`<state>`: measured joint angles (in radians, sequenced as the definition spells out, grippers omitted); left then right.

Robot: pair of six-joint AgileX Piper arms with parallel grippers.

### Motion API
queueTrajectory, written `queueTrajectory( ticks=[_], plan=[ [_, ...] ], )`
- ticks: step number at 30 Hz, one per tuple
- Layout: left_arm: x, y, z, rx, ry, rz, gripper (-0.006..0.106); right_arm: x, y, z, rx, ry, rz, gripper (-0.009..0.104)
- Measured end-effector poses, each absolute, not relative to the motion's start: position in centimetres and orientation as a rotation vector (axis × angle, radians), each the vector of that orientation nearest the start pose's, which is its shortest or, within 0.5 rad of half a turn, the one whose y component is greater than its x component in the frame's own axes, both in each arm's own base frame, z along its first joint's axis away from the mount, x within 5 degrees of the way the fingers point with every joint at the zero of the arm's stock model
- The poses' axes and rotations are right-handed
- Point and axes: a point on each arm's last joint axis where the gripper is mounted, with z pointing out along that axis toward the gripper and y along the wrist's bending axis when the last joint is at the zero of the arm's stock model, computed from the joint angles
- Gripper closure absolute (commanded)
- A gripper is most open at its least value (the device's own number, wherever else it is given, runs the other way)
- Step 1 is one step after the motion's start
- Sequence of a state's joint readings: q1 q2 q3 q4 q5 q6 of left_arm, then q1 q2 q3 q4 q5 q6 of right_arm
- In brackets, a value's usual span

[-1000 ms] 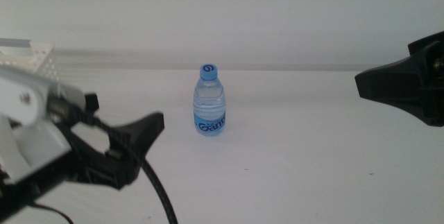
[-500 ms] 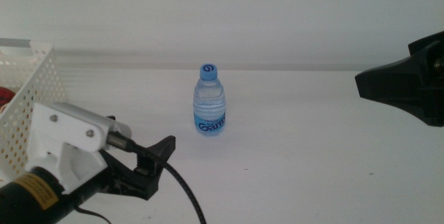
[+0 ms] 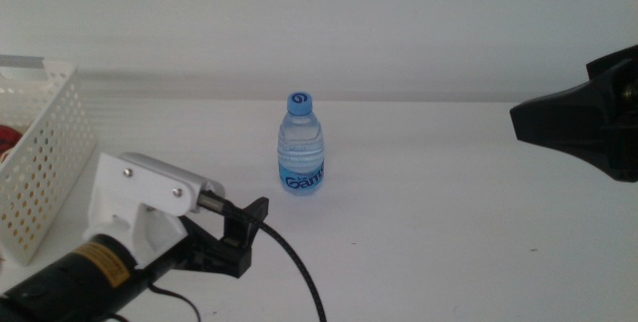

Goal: Use arms to grab the bottles and put them into the dustbin to the left of the table.

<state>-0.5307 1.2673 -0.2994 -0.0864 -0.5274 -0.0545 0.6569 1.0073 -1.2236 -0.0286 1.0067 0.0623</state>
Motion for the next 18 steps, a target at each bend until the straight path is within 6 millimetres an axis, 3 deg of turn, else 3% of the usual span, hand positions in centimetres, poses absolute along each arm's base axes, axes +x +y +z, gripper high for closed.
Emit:
queueTrajectory(
  ticks=[18],
  plan=[
    [22.5,-12.2,13.2,0.267,1.795,-0.415,0.007,14.7,11.1,41.9,-0.679,2.194,0.34,0.018]
  ],
)
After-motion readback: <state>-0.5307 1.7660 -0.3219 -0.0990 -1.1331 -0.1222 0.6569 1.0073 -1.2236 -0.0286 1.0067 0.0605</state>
